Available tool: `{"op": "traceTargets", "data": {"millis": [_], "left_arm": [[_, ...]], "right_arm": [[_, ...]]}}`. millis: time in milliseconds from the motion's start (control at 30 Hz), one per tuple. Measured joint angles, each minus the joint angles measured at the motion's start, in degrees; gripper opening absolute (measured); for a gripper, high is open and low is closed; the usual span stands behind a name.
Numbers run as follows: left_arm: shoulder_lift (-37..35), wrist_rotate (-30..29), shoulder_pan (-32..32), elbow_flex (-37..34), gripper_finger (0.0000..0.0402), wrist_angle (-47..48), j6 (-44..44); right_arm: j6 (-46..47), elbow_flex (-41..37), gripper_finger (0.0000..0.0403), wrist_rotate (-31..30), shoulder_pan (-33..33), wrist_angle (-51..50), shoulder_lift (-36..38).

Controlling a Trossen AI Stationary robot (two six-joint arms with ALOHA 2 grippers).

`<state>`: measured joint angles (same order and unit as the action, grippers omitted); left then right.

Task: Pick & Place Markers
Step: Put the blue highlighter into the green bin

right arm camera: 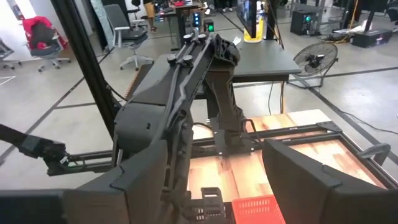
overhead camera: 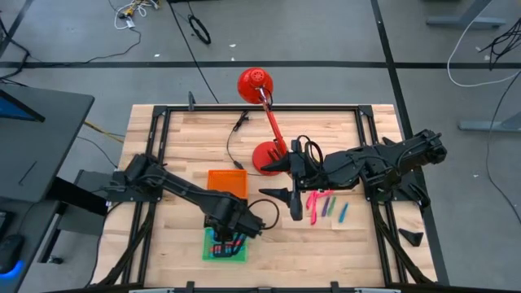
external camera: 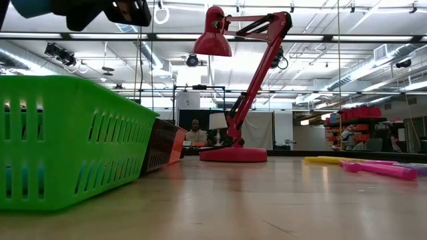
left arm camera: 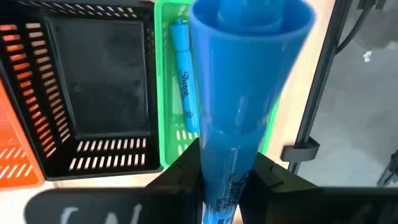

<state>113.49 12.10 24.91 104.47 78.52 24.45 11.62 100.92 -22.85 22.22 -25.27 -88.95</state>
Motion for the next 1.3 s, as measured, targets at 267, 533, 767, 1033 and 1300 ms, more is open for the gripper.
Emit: {"op": "traceTargets", "data": {"millis": [267, 533, 767, 1033, 1300], "left_arm": [[0.98, -3.44, 2.78, -0.33, 0.0064, -0.20, 0.55], [4.75, -3.47, 3.56, -2.01, 0.0064, -2.52, 0.78], [7.31, -3.50, 3.39, -3.10, 0.0064, -3.90, -0.07], [7.39, -2.92, 3.38, -8.26, 0.0064, -7.36, 0.63], [7.39, -1.00, 3.59, -9.40, 0.0064, -10.52, 3.22]], "right_arm": [[-0.07, 0.00, 0.0265, 0.00, 0.00, -0.16, 0.02], [-0.04, 0.00, 0.0265, -0.02, 0.00, -0.18, 0.01], [0.73, 0.00, 0.0265, -0.04, 0.00, -0.18, 0.01], [1.40, 0.00, 0.0265, -0.11, 0.02, -0.64, 0.00], [1.38, 0.00, 0.0265, -0.20, 0.02, -0.64, 0.00]]}}
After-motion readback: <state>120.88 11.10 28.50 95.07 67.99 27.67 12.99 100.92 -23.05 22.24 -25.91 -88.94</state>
